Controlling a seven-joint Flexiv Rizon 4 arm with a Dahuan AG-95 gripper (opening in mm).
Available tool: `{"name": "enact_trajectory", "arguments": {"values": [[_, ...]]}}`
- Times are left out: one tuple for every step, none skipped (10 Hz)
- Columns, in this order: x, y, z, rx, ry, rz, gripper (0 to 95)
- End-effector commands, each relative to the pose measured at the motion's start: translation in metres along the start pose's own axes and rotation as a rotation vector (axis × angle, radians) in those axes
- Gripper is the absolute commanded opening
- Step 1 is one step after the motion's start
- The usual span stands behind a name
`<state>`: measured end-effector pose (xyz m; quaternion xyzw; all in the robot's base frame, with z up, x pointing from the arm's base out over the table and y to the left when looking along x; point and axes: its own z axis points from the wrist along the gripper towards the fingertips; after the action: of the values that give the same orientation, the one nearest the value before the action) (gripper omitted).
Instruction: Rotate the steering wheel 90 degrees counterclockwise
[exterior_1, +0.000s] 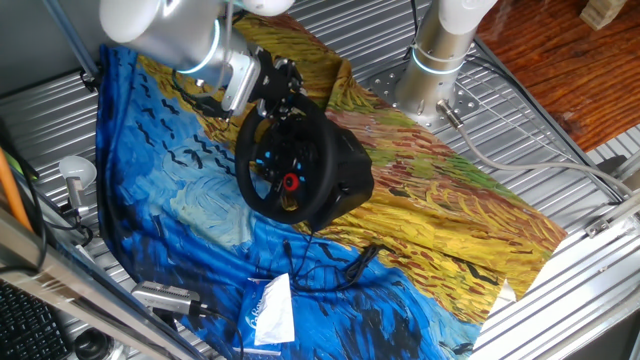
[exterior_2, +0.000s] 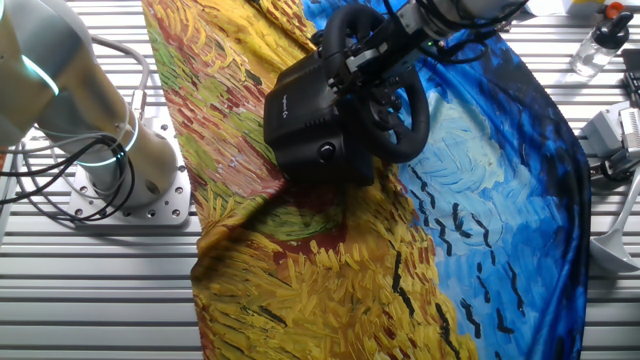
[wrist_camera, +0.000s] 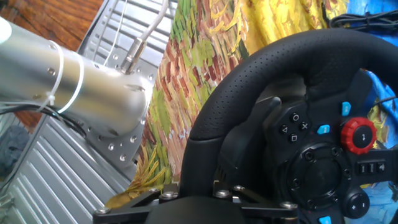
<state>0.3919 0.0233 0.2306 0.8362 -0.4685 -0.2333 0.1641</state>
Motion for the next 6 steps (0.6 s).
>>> {"name": "enact_trajectory", "arguments": {"values": [[0.0008, -0.002, -0.0014, 0.001, 0.009, -0.006, 0.0], [0.0017, -0.0028, -0.0005, 0.001, 0.016, -0.01, 0.0], [0.0023, -0.0031, -0.0002, 0.002, 0.021, -0.011, 0.0], [0.0027, -0.0034, -0.0005, -0.002, 0.029, -0.011, 0.0], [0.0031, -0.0036, -0.0014, -0.003, 0.038, -0.013, 0.0], [0.0036, -0.0041, -0.0022, 0.0, 0.049, -0.019, 0.0]]}}
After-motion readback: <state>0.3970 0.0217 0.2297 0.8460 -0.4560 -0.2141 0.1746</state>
